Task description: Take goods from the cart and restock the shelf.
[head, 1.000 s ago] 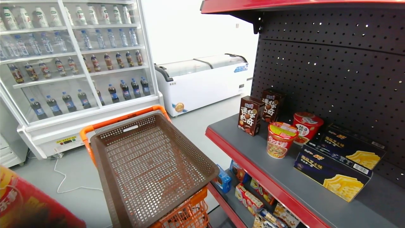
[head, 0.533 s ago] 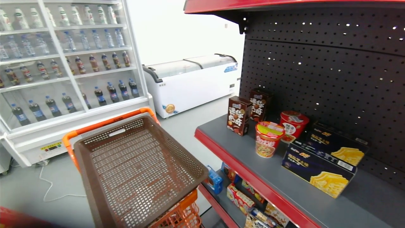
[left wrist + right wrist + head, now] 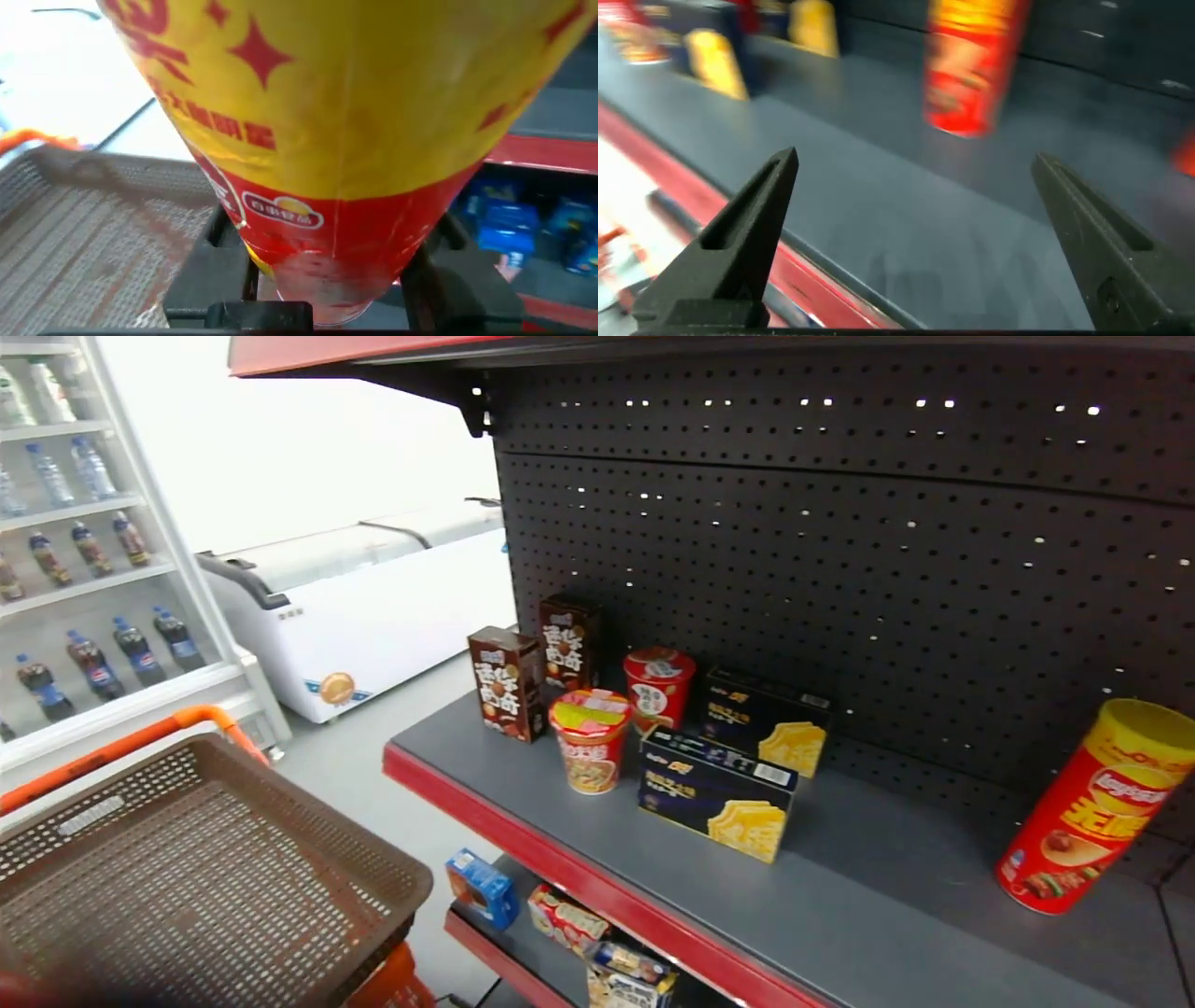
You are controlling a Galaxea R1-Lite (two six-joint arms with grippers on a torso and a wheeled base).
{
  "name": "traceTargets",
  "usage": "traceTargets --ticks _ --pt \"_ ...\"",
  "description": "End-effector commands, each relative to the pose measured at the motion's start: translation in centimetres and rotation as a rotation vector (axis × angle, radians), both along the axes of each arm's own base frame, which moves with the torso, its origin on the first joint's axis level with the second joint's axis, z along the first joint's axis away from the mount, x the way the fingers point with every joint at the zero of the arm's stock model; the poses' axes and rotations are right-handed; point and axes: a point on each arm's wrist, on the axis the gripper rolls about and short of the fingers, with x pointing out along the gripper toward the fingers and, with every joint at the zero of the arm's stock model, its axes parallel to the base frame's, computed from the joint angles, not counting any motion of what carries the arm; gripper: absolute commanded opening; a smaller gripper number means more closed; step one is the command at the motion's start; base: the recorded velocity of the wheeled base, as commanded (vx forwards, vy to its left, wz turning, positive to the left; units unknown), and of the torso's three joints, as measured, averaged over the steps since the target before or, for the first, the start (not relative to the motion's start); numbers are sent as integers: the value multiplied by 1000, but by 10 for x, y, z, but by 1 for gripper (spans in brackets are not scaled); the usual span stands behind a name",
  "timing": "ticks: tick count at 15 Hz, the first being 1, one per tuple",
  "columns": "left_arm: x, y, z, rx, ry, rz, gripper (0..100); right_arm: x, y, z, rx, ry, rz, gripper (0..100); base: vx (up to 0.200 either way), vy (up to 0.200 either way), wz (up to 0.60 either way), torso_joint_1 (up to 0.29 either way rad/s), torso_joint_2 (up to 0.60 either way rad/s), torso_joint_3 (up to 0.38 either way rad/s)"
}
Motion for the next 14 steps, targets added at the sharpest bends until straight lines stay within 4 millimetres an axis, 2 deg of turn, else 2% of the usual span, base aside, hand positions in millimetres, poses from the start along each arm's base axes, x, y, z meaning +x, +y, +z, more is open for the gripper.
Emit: traceTargets --ticks 1,5,10,14 --pt "-5 1 -3 -1 -2 2 0 0 0 0 0 0 0 100 0 0 -600 2 -2 2" --pt "-15 2 -12 -4 15 5 0 0 0 0 0 0 0 100 0 0 -600 2 2 1" --pt "-15 2 -13 -6 16 2 0 0 0 0 0 1 0 100 0 0 -600 4 1 2" --pt "-16 2 -13 -6 8 2 0 0 0 0 0 0 0 100 0 0 0 0 0 0"
